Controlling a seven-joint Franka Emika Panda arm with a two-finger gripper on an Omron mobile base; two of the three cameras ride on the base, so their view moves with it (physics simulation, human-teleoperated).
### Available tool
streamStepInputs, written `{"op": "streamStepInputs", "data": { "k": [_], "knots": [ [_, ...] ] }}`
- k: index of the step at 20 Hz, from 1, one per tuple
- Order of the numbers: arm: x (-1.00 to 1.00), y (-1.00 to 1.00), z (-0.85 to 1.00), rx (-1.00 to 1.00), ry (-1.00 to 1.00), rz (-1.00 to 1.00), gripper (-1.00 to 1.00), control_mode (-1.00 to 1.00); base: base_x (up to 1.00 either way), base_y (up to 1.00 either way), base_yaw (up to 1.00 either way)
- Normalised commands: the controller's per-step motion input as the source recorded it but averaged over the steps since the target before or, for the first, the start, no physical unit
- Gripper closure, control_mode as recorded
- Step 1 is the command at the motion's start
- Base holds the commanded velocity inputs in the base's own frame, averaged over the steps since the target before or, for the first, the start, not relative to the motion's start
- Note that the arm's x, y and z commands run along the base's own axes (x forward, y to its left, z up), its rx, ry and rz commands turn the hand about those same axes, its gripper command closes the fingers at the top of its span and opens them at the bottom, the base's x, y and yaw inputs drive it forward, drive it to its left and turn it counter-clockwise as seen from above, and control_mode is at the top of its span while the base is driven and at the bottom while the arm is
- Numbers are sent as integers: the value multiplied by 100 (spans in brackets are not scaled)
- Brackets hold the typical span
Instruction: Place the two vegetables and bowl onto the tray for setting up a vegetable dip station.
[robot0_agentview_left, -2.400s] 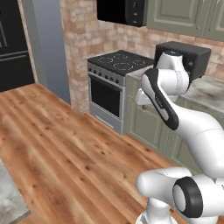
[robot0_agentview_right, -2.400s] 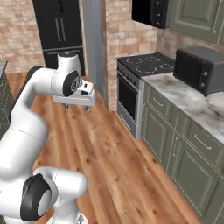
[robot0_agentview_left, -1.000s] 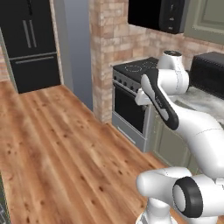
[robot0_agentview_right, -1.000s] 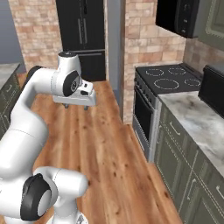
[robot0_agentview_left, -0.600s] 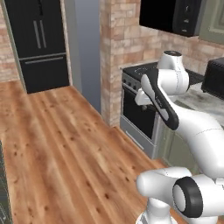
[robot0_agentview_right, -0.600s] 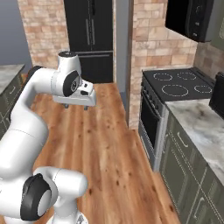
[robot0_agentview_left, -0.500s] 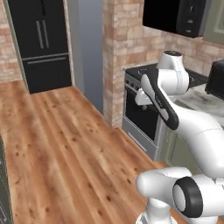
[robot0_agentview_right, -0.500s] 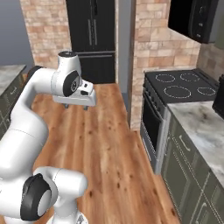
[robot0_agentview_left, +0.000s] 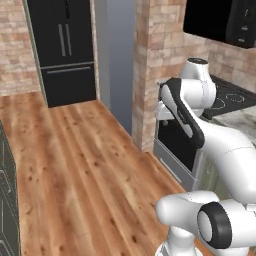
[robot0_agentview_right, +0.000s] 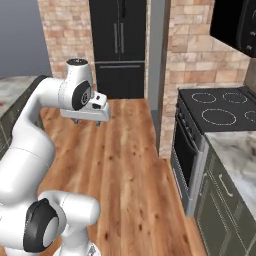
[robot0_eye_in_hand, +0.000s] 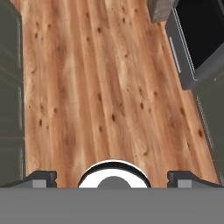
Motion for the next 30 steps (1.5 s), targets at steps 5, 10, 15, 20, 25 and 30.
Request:
{"op": "streamStepInputs", "data": {
  "k": [5,10,15,20,25,30],
  "knots": [
    [0,0,0,0,0,0,-100,100,57,-16,20],
    [0,0,0,0,0,0,-100,100,54,-15,24],
    [0,0,0,0,0,0,-100,100,51,-14,30],
    [0,0,0,0,0,0,-100,100,45,-14,35],
    [0,0,0,0,0,0,-100,100,39,-15,40],
    [0,0,0,0,0,0,-100,100,35,-16,41]
  ]
}}
